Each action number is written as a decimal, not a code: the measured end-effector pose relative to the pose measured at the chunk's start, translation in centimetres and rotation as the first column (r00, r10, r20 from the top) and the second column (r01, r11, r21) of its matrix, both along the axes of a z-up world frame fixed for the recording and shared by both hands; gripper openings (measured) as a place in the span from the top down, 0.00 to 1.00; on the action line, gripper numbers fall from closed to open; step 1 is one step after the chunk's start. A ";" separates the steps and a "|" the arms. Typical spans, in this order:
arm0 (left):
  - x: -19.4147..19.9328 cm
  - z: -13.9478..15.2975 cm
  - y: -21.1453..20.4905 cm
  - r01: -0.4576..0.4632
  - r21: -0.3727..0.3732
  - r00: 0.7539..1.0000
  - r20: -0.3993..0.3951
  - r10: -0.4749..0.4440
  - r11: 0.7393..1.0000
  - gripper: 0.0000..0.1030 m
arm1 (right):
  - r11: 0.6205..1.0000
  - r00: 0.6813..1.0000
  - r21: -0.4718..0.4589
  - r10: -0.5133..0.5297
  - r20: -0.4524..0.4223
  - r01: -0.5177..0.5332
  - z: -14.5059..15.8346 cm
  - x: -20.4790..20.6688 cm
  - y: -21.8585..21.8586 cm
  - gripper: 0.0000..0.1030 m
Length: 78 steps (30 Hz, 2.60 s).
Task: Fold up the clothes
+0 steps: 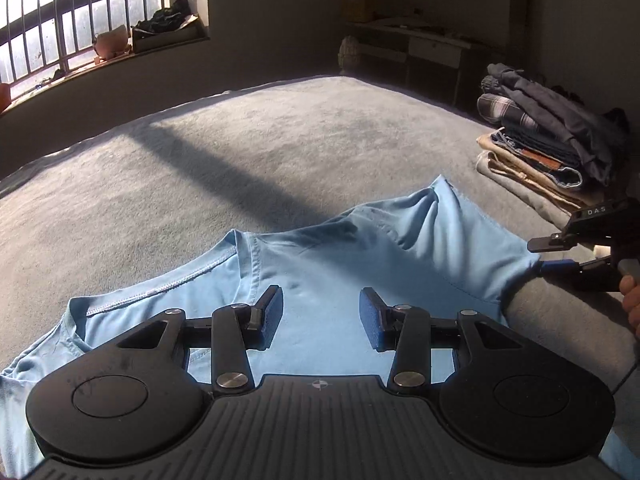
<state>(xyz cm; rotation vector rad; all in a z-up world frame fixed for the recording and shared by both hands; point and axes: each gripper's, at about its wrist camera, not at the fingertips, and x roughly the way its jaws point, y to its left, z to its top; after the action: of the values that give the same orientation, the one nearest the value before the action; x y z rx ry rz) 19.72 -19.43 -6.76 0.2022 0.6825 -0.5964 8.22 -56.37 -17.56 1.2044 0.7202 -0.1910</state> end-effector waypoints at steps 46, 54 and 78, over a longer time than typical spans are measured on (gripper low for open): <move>1.6 -3.5 11.7 -0.261 -0.264 0.924 -0.345 0.161 0.929 0.58 | 0.420 0.580 -0.610 0.811 -0.080 -0.672 7.6 4.0 18.1 0.88; 0.8 -3.5 7.6 -0.126 -0.233 0.944 -0.326 0.045 0.964 0.58 | 0.230 0.561 -0.747 0.797 -0.224 -0.624 7.0 1.7 19.3 0.83; -5.1 -4.0 1.4 0.171 -0.038 0.975 -0.136 -0.174 0.985 0.59 | -0.184 0.659 -0.894 0.619 -0.428 -0.408 3.1 0.4 21.8 0.95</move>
<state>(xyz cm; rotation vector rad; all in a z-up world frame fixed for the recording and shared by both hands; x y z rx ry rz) 14.64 -17.99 -10.76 0.1983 0.7969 -0.7911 8.66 -34.53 -14.46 -0.5643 0.6505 0.1665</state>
